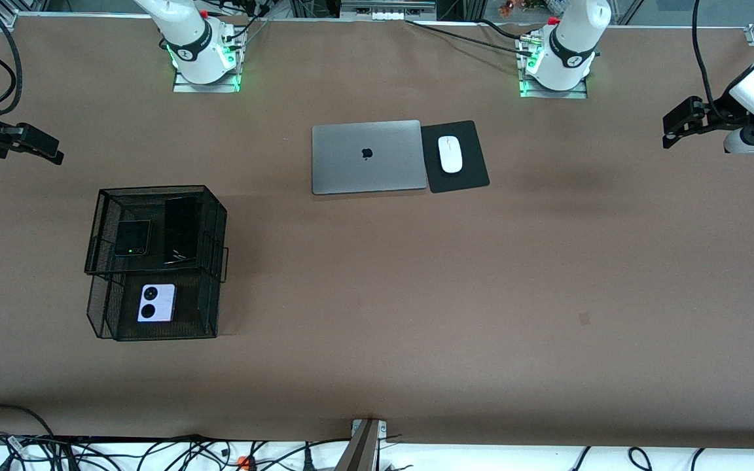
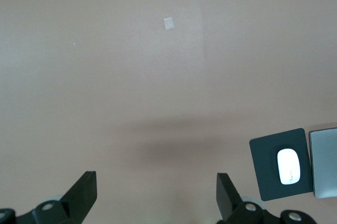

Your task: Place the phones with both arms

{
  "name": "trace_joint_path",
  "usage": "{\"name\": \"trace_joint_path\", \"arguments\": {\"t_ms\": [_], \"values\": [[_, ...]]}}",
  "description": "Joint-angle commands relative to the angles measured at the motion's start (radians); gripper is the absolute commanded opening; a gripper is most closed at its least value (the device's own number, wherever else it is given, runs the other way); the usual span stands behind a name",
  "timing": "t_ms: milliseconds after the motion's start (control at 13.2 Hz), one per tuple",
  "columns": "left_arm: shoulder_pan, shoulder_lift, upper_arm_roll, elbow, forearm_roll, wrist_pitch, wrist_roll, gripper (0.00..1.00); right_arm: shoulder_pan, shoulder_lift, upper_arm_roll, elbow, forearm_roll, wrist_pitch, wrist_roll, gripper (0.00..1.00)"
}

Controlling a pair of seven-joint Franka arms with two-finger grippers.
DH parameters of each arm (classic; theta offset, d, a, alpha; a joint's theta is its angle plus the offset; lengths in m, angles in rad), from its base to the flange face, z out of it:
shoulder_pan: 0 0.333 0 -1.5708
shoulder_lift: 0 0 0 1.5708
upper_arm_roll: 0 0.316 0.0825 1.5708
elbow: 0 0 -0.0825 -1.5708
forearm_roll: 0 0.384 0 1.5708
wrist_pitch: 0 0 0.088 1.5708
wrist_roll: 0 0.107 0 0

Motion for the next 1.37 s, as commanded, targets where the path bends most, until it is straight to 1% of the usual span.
{"name": "trace_joint_path", "arguments": {"t_ms": [0, 76, 152, 456, 760, 1293], "values": [[0.005, 0.005, -0.004, 0.009, -0.004, -0.021, 0.01, 1.0, -0.007, 0.01, 0.012, 0.026, -0.016, 0.008, 0.008, 1.0], [0.005, 0.005, -0.005, 0.009, -0.004, -0.023, 0.01, 1.0, 0.024, 0.011, -0.03, 0.029, -0.005, 0.008, -0.001, 1.0], [0.005, 0.005, -0.005, 0.009, -0.004, -0.023, 0.01, 1.0, 0.027, 0.011, -0.046, 0.032, 0.001, 0.004, -0.013, 1.0], [0.005, 0.005, -0.005, 0.009, -0.004, -0.029, 0.008, 1.0, 0.027, 0.006, -0.043, 0.036, 0.003, -0.011, -0.021, 1.0], [0.005, 0.003, -0.008, 0.009, -0.004, -0.038, 0.007, 1.0, 0.029, 0.007, -0.035, 0.037, 0.004, -0.055, 0.031, 1.0], [0.003, 0.003, -0.014, 0.01, -0.004, -0.052, 0.001, 1.0, 0.029, 0.007, -0.035, 0.037, 0.006, -0.046, 0.031, 1.0]]}}
